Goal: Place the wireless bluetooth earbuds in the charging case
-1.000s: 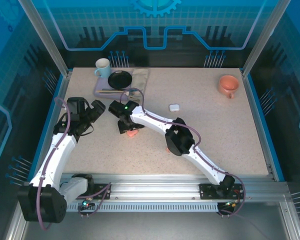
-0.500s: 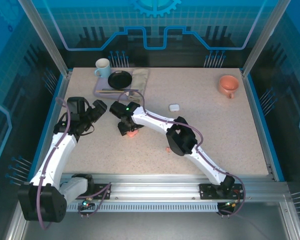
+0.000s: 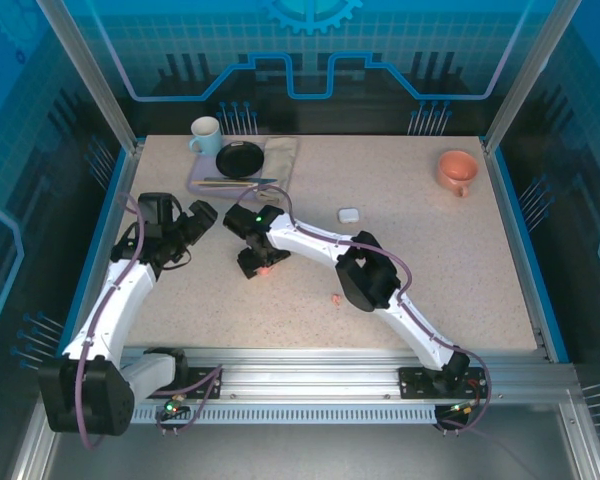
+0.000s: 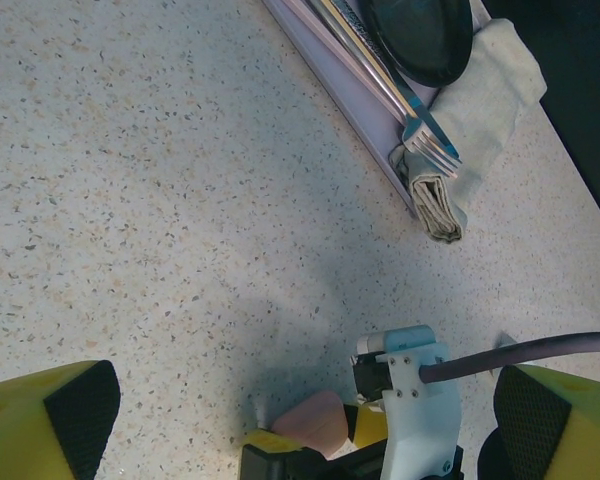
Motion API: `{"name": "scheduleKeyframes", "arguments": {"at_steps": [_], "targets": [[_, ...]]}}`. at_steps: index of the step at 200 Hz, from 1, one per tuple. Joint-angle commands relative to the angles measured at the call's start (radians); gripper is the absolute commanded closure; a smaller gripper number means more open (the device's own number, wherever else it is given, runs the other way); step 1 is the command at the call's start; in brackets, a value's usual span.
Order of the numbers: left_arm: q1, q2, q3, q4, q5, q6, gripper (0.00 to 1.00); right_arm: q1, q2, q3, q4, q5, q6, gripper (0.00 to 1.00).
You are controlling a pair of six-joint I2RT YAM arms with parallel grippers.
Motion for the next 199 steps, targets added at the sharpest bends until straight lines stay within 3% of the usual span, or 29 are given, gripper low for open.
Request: {"name": "scheduleKeyframes", "arguments": {"at_steps": [1, 86, 199], "targets": [[0.007, 0.008, 0.023, 0.025, 0.026, 0.015, 0.01, -0.005, -0.012, -0.022, -0.034, -0.095, -0.055, 0.23], [0.007, 0.035, 0.020, 0.045, 0.049, 0.008, 0.01, -0.002, 0.055, 0.075, -0.104, -0.015, -0.098, 0.28], [0.005, 0.029, 0.007, 0.056, 0.063, 0.001, 0.01, 0.014, 0.131, 0.217, -0.175, 0.054, -0.145, 0.26]]}}
